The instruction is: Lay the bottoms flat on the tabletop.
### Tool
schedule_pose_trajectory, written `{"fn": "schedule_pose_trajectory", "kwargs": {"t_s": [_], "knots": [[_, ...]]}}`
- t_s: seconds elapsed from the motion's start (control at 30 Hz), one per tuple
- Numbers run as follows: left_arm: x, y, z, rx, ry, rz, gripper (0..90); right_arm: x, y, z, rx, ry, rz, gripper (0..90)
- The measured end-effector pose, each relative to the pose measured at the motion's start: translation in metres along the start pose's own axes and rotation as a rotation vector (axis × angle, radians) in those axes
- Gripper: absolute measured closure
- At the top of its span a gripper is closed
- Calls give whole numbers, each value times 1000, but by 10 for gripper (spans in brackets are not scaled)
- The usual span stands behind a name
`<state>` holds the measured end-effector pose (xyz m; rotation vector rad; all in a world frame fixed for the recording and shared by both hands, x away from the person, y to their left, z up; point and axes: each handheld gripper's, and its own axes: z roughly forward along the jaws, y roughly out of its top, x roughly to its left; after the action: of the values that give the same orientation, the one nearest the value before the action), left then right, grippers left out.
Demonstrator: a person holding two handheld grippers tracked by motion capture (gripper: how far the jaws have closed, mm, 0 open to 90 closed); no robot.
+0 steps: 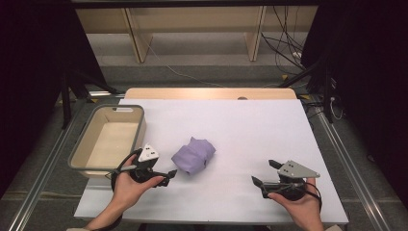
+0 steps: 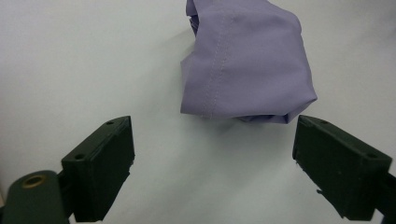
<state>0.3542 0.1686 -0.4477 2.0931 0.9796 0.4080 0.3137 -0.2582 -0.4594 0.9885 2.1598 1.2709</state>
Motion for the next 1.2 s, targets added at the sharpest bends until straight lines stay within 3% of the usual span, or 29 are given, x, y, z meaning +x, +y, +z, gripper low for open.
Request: {"fn": "schedule_pose_trajectory", "kwargs": {"t_s": [0.2,0.3,0.47,0.57,0.73,0.93,1.13,1.2], "knots": [[-1,-1,-2,9,-6,10,202,-1,0,2,5,-5,6,162],[-5,-2,-2,30,3,24,289,-1,0,3,8,-1,1,162],[-13,-7,1,82,25,57,443,-1,0,4,6,1,0,162],[-12,-11,3,150,40,68,563,1,1,3,7,3,-7,162],[-6,-11,12,193,24,14,741,1,2,3,3,4,-6,163],[-2,-2,28,180,37,-14,856,4,2,6,8,7,-11,163],[0,6,44,148,23,-27,876,4,3,5,7,4,-6,163],[1,11,48,109,15,-46,881,4,3,5,6,5,-7,164]]}}
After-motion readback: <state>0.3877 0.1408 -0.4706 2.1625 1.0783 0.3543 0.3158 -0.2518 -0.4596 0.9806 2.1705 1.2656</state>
